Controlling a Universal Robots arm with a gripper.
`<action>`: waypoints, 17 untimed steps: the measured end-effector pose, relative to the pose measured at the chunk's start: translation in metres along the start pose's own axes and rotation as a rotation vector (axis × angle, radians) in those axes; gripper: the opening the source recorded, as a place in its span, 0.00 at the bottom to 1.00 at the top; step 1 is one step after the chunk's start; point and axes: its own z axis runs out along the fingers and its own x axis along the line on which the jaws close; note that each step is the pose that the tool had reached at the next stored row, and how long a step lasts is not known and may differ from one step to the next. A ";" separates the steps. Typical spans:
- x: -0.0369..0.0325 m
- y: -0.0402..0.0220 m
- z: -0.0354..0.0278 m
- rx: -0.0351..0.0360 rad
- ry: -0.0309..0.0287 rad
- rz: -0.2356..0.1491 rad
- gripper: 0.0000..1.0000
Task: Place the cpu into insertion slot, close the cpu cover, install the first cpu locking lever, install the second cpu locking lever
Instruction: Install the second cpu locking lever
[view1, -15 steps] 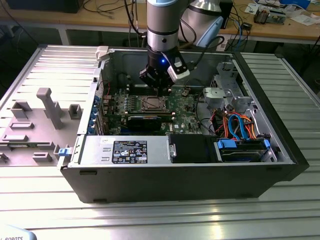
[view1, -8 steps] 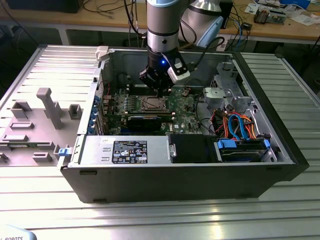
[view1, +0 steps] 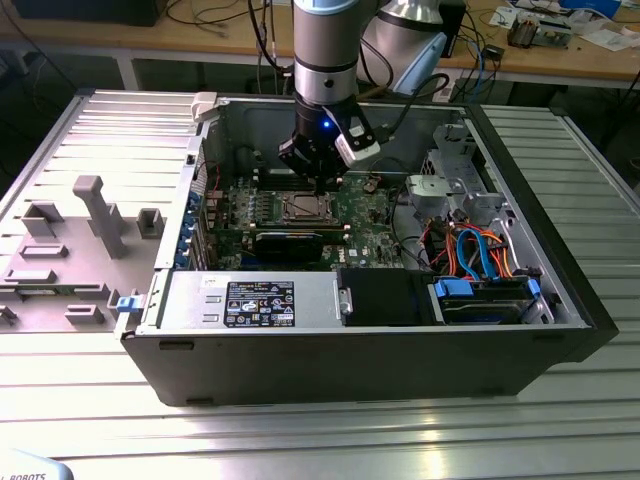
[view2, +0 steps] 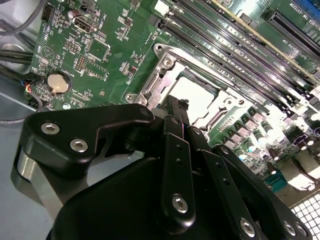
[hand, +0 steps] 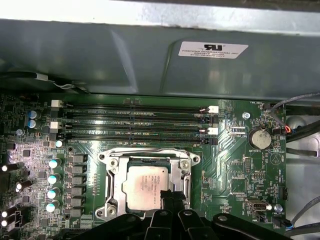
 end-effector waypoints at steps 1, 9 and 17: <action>0.0000 0.0000 0.0000 0.0000 0.0000 0.000 0.11; 0.0000 -0.0023 -0.0025 -0.0003 0.0000 0.000 0.11; 0.0001 -0.0042 -0.0022 -0.0003 0.0000 0.000 0.11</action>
